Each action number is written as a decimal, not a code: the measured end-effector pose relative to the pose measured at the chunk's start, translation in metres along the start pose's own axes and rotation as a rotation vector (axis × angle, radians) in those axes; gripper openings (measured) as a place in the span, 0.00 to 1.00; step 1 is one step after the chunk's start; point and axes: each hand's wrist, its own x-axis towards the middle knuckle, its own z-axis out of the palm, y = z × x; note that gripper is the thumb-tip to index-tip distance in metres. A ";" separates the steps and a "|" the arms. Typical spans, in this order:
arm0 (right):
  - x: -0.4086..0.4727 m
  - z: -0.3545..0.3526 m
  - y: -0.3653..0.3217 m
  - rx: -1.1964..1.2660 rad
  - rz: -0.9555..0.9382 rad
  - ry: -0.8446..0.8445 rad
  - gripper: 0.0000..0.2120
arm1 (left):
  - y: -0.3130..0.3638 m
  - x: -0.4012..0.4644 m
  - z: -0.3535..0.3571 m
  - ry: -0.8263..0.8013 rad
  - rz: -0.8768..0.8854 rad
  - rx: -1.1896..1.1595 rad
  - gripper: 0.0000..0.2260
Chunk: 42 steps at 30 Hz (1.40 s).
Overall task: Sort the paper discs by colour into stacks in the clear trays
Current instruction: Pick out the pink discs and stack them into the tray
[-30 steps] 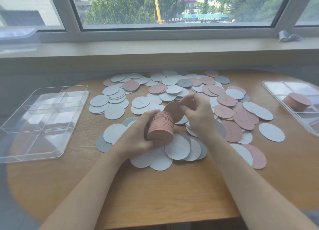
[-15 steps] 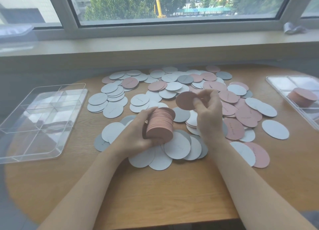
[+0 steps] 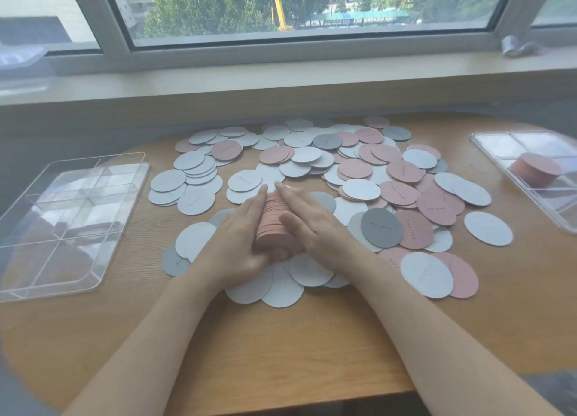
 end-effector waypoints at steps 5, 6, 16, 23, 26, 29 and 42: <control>0.001 0.000 -0.002 -0.108 -0.013 -0.052 0.28 | 0.000 -0.001 0.003 -0.025 -0.013 -0.036 0.51; 0.001 -0.001 0.000 -0.123 -0.032 -0.042 0.28 | 0.001 -0.001 0.003 -0.017 -0.014 -0.038 0.50; 0.008 -0.074 0.050 -0.703 0.250 0.269 0.14 | -0.002 0.002 0.006 0.018 -0.043 -0.223 0.45; 0.008 -0.076 0.060 -0.769 0.229 0.326 0.11 | -0.001 0.000 0.004 0.029 -0.047 -0.197 0.46; 0.007 -0.073 0.062 -0.811 0.148 0.462 0.10 | -0.001 -0.001 0.004 0.033 -0.046 -0.188 0.46; 0.005 -0.076 0.060 -0.779 0.097 0.618 0.09 | 0.000 -0.001 0.004 0.041 -0.045 -0.195 0.45; 0.000 -0.070 0.055 -0.535 -0.090 0.847 0.04 | 0.001 -0.001 0.001 0.042 -0.041 -0.216 0.45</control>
